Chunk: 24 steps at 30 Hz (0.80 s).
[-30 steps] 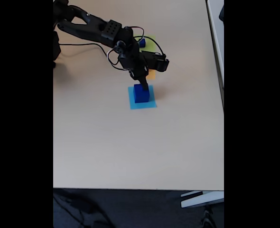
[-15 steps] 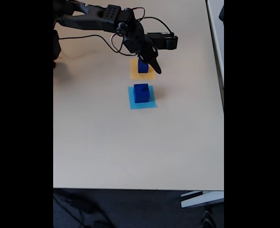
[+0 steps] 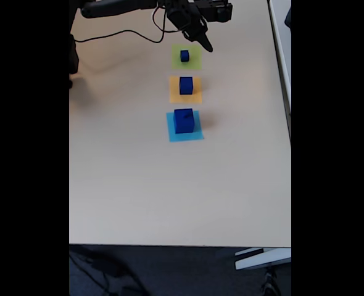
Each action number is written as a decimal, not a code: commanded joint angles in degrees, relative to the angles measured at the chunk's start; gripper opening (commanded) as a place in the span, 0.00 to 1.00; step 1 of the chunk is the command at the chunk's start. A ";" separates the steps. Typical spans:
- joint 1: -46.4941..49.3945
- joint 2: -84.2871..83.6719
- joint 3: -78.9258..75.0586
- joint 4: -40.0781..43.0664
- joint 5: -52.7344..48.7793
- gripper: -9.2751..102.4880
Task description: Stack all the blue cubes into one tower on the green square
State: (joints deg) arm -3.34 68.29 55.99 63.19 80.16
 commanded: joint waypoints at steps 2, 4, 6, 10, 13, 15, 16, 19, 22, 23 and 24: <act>-4.22 0.35 1.85 0.18 8.44 0.22; -5.71 -1.23 2.29 0.18 11.16 0.24; -7.12 -3.16 2.46 0.18 13.80 0.25; -9.05 -8.53 0.70 -0.70 16.88 0.29; -9.67 -11.51 -0.70 -0.70 18.19 0.29; -10.02 -12.48 -1.23 -0.62 18.98 0.30; -10.20 -13.10 -1.67 -0.44 18.98 0.30; -10.46 -13.54 -1.76 -0.44 19.42 0.30; -10.37 -13.45 -1.76 -0.26 19.16 0.30; -10.28 -13.36 -1.76 -0.18 18.98 0.30; -10.28 -13.27 -1.76 -0.09 18.72 0.30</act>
State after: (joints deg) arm -13.71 53.96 57.39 63.28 99.23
